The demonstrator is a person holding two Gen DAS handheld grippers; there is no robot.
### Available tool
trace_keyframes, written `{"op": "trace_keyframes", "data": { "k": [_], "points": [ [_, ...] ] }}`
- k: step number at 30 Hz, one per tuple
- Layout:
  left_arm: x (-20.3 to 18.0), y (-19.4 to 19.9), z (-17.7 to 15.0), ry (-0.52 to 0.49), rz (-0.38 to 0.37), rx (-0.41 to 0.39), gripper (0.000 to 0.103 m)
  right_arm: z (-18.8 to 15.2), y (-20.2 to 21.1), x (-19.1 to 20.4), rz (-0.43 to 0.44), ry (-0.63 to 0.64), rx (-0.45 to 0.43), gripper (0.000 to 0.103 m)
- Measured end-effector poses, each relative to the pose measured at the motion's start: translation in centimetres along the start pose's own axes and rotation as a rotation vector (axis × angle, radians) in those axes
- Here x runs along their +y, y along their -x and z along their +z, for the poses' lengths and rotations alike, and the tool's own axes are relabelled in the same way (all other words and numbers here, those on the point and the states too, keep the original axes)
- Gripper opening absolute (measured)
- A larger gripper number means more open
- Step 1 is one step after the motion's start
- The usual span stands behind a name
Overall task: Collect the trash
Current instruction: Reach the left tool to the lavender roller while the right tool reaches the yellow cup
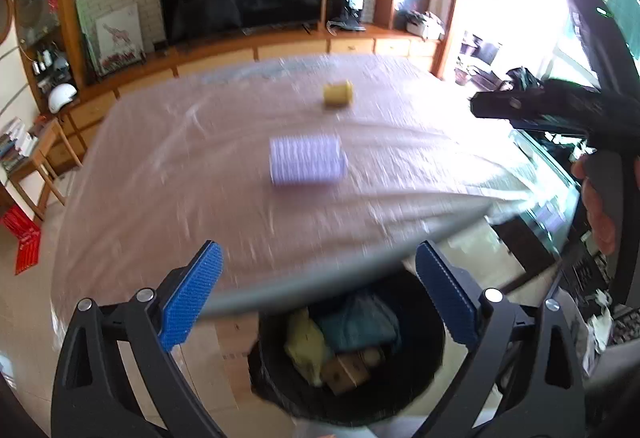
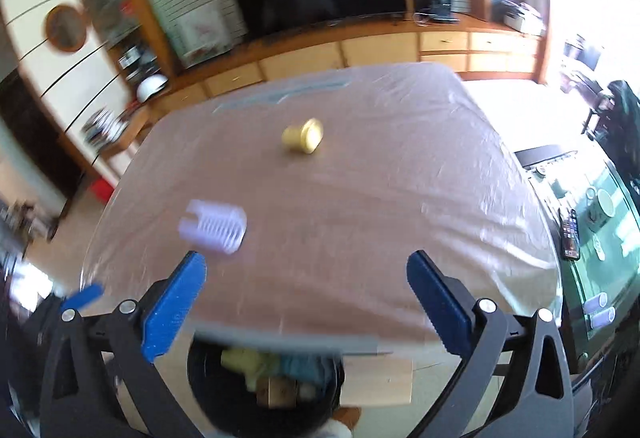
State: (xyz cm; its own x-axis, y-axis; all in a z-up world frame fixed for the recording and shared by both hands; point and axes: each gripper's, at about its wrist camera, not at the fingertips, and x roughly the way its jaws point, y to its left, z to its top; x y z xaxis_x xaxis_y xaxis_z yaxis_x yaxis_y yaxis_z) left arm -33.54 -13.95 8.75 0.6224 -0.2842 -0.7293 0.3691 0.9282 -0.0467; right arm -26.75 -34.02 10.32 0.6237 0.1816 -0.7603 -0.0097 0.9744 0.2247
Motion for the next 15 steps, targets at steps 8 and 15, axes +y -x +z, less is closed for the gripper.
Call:
{"op": "trace_keyframes", "data": {
  "k": [8, 15],
  "points": [
    [-0.2, -4.7, 3.7, -0.040, 0.077, 0.024, 0.098, 7.8, -8.7, 1.0, -0.055, -0.048, 0.111, 0.096],
    [0.2, -8.3, 4.9, -0.035, 0.085, 0.077, 0.098, 9.9, -14.9, 3.7, -0.114, -0.032, 0.202, 0.092]
  ]
}}
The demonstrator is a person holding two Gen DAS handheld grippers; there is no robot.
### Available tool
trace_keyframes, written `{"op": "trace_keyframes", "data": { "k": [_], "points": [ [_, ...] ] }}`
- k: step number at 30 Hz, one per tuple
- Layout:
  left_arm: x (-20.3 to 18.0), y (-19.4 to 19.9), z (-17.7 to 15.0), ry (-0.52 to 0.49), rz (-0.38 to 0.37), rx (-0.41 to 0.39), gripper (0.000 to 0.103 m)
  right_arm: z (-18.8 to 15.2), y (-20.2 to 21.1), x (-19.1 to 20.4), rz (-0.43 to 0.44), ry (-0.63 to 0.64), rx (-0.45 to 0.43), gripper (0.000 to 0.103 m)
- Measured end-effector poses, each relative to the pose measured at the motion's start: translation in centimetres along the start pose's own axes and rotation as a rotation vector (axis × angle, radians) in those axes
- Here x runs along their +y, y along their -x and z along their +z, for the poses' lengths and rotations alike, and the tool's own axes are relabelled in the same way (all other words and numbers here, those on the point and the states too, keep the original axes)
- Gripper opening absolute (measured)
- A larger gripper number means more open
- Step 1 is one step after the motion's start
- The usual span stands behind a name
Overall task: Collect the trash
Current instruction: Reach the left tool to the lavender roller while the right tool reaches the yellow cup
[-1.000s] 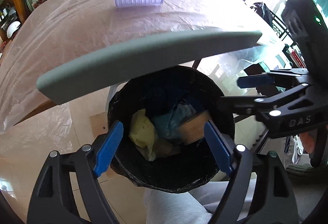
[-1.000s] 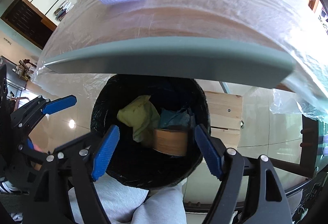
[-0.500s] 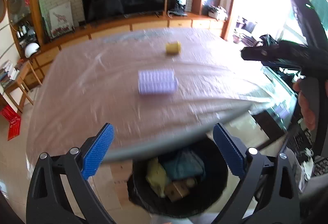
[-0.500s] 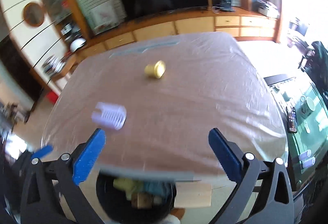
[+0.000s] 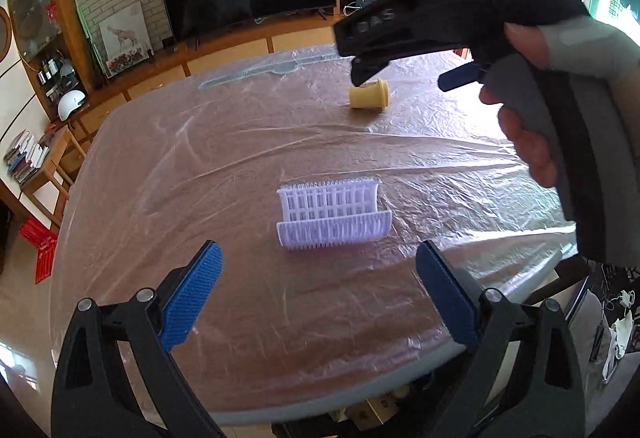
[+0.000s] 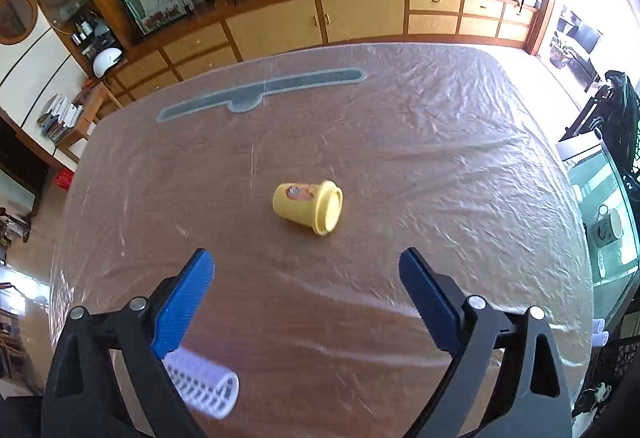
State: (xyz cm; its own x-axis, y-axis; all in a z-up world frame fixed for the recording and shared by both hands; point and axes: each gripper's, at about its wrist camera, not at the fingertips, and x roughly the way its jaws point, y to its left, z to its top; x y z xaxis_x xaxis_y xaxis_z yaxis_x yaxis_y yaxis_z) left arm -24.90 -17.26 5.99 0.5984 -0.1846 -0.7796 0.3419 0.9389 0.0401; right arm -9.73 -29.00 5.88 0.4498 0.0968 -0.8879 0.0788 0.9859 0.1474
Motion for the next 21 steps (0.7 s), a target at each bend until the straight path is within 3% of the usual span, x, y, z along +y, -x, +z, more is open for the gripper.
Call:
{"op": "trace_keyframes", "data": {
  "k": [9, 13, 21],
  "points": [
    [-0.5, -2.9, 1.4, -0.020, -0.002, 0.053, 0.098, 1.4, -3.6, 0.8, -0.029, -0.070, 0.064, 0.090],
    [-0.5, -3.6, 1.7, -0.023, -0.013, 0.067, 0.098, 1.8, -4.6, 0.9, -0.039, -0.067, 0.078, 0.084],
    [0.4, -4.7, 2.2, -0.007, -0.043, 0.092, 0.098, 2.1, -4.9, 1.6, -0.064, -0.066, 0.089, 0.080]
  ]
}}
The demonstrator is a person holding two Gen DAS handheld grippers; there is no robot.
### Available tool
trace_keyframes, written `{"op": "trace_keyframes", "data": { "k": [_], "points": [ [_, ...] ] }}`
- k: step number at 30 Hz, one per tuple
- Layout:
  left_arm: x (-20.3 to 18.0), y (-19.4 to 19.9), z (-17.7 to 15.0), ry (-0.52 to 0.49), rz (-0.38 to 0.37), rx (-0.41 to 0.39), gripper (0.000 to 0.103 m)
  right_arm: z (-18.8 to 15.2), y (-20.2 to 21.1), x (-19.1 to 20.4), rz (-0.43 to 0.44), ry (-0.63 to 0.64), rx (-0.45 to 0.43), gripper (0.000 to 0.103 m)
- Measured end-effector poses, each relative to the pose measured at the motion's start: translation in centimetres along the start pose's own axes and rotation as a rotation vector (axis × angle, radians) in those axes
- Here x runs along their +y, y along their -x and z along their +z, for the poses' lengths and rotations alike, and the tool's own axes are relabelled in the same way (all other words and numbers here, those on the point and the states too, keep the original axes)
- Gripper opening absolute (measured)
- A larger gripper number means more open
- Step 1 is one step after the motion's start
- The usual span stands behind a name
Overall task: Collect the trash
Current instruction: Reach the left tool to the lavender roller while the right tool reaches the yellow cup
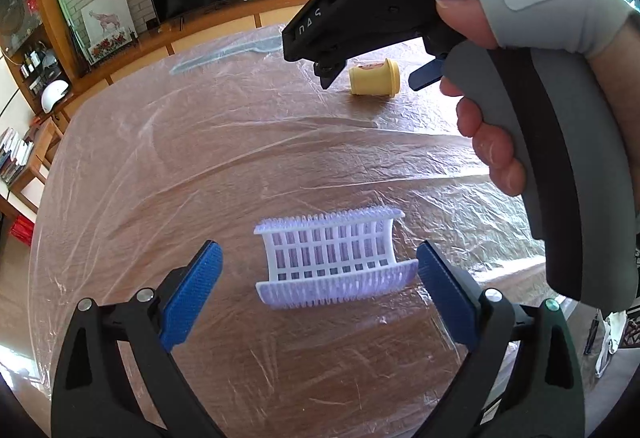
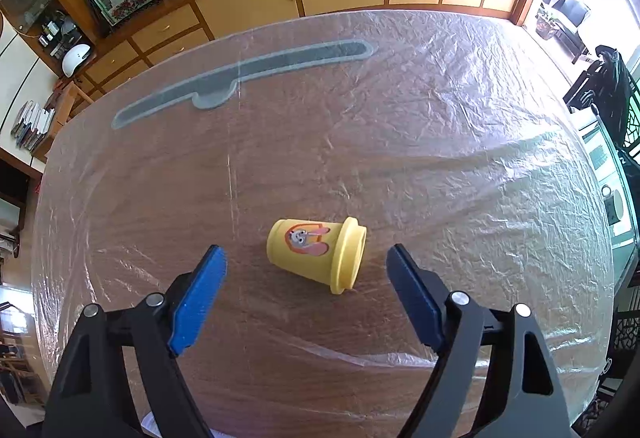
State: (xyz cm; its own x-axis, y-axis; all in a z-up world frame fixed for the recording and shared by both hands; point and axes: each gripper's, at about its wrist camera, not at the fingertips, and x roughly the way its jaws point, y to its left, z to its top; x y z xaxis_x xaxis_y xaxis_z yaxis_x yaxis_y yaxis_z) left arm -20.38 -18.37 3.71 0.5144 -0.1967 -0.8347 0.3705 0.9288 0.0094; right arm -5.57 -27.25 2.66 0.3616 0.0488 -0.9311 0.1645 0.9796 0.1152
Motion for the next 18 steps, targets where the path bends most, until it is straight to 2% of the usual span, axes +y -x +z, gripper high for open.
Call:
{"op": "trace_keyframes", "data": {
  "k": [4, 9, 11, 17, 18],
  "points": [
    [0.5, -0.6, 0.2, 0.015, -0.020, 0.014, 0.098, 0.2, -0.5, 0.4, -0.007, 0.004, 0.010, 0.074],
    [0.7, -1.1, 0.4, 0.012, -0.029, 0.016, 0.098, 0.5, -1.1, 0.7, -0.010, -0.006, 0.010, 0.072],
    [0.7, -1.3, 0.5, 0.012, -0.035, 0.020, 0.098, 0.6, -1.2, 0.9, -0.016, 0.001, 0.007, 0.068],
    [0.3, -2.1, 0.8, -0.002, -0.050, 0.042, 0.083, 0.5, -1.2, 1.5, -0.053, 0.031, -0.011, 0.048],
    [0.2, -2.2, 0.8, -0.004, -0.052, 0.045, 0.080, 0.3, -1.2, 1.5, -0.054, 0.032, -0.015, 0.048]
  ]
}}
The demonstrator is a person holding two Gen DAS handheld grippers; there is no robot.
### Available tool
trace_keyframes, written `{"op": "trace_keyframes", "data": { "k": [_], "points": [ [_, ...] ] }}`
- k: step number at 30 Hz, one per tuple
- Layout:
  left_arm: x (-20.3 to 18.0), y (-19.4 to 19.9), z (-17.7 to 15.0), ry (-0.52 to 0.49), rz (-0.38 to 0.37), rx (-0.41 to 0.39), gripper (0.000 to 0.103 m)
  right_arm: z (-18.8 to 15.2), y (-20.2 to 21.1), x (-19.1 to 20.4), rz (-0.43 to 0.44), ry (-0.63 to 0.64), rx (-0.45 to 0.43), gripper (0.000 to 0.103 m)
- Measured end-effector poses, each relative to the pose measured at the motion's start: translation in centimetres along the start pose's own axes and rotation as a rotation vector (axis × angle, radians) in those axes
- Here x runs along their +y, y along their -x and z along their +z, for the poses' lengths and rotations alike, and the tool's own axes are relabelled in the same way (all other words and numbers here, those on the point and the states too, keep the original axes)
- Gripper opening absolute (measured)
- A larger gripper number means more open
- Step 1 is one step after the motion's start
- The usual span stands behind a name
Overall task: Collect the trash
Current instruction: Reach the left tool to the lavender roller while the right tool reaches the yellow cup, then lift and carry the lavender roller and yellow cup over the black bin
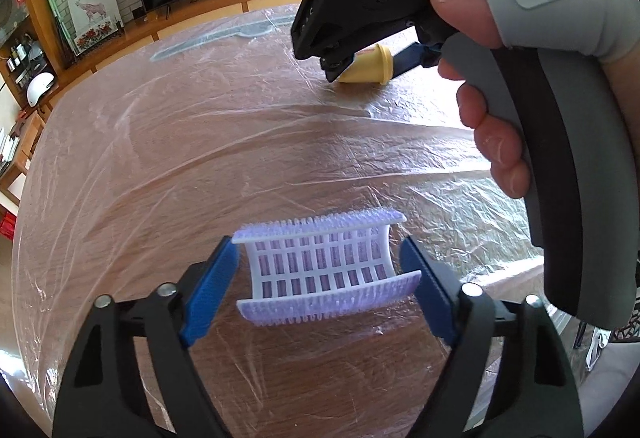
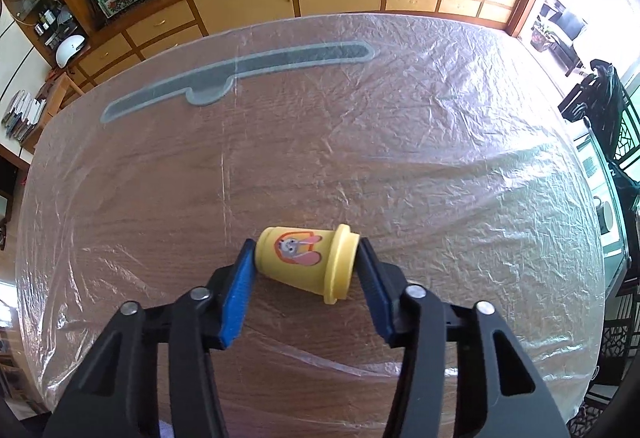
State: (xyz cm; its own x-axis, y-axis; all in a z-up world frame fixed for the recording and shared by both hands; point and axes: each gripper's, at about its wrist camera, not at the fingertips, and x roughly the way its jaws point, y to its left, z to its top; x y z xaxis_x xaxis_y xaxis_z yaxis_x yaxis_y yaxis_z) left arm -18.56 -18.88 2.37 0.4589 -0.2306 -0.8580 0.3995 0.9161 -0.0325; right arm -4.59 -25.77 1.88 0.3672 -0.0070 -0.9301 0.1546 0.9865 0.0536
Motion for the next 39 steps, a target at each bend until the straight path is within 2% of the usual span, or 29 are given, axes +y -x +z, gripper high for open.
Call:
{"op": "trace_keyframes", "data": {
  "k": [2, 15, 26, 39],
  "points": [
    [-0.1, -0.1, 0.0, -0.007, -0.001, -0.003, 0.077, -0.4, 0.0, -0.4, 0.010, 0.000, -0.008, 0.048],
    [0.7, 1.0, -0.3, 0.003, 0.004, -0.042, 0.076, -1.3, 1.9, -2.5, 0.095, -0.016, -0.053, 0.048],
    [2.5, 2.3, -0.3, 0.055, 0.024, -0.070, 0.076, -1.7, 3.9, -4.3, 0.178, -0.041, -0.066, 0.048],
    [4.8, 4.5, -1.1, 0.106, 0.063, -0.106, 0.076, -4.5, 7.4, -6.0, 0.357, -0.052, -0.048, 0.048]
  ]
}}
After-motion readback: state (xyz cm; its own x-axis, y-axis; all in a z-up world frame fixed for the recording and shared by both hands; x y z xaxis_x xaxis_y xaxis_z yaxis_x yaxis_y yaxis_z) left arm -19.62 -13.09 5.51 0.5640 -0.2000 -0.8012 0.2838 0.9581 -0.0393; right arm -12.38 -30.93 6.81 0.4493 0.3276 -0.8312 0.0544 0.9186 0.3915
